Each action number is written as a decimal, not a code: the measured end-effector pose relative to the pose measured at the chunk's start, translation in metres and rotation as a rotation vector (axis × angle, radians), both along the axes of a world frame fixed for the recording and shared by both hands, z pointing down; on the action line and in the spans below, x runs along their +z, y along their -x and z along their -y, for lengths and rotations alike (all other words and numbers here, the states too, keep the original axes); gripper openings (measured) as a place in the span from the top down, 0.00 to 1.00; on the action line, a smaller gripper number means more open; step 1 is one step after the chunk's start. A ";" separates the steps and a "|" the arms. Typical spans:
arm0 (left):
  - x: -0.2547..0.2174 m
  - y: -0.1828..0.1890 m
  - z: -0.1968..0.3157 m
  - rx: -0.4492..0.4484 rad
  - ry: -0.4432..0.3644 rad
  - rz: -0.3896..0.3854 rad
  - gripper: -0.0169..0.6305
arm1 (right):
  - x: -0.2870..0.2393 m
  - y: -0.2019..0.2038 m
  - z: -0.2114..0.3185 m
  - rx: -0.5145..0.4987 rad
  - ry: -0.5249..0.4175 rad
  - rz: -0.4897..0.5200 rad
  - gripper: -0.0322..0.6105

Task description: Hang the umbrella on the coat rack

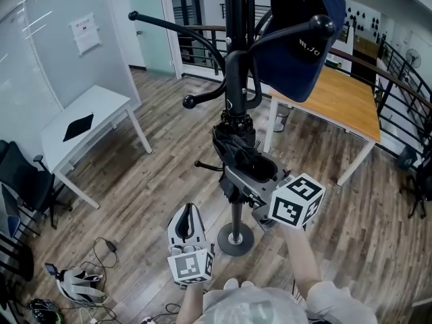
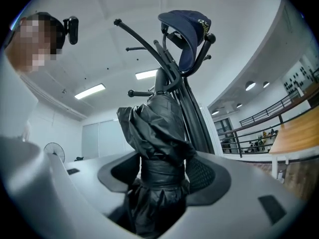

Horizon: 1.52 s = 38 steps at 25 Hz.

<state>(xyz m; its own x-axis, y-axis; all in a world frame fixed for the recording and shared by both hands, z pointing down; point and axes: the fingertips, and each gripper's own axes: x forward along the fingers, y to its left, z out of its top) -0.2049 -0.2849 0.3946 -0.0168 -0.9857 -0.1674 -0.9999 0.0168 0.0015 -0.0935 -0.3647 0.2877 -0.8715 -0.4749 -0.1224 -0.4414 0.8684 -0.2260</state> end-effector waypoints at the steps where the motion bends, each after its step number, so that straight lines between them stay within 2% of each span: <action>1: -0.001 -0.001 0.000 0.002 -0.001 0.000 0.91 | -0.001 -0.002 0.001 0.014 -0.001 0.001 0.50; 3: -0.003 -0.003 0.000 0.004 -0.005 0.003 0.91 | -0.001 -0.006 0.003 0.034 -0.005 0.015 0.47; 8: -0.004 -0.005 0.001 0.010 -0.008 0.011 0.91 | 0.000 -0.017 0.003 0.068 -0.026 0.027 0.46; 14: -0.006 -0.010 0.000 0.019 -0.006 0.016 0.91 | -0.004 -0.030 -0.001 0.161 -0.107 0.036 0.45; 22: -0.007 -0.024 -0.001 0.048 -0.013 0.022 0.91 | 0.004 -0.052 -0.012 0.193 -0.091 0.069 0.45; 28: -0.005 -0.037 -0.001 0.082 -0.008 0.028 0.91 | 0.022 -0.068 -0.026 0.252 -0.102 0.003 0.45; 38: 0.001 -0.050 0.000 0.118 0.011 0.049 0.91 | 0.092 -0.097 -0.050 0.376 -0.017 -0.090 0.45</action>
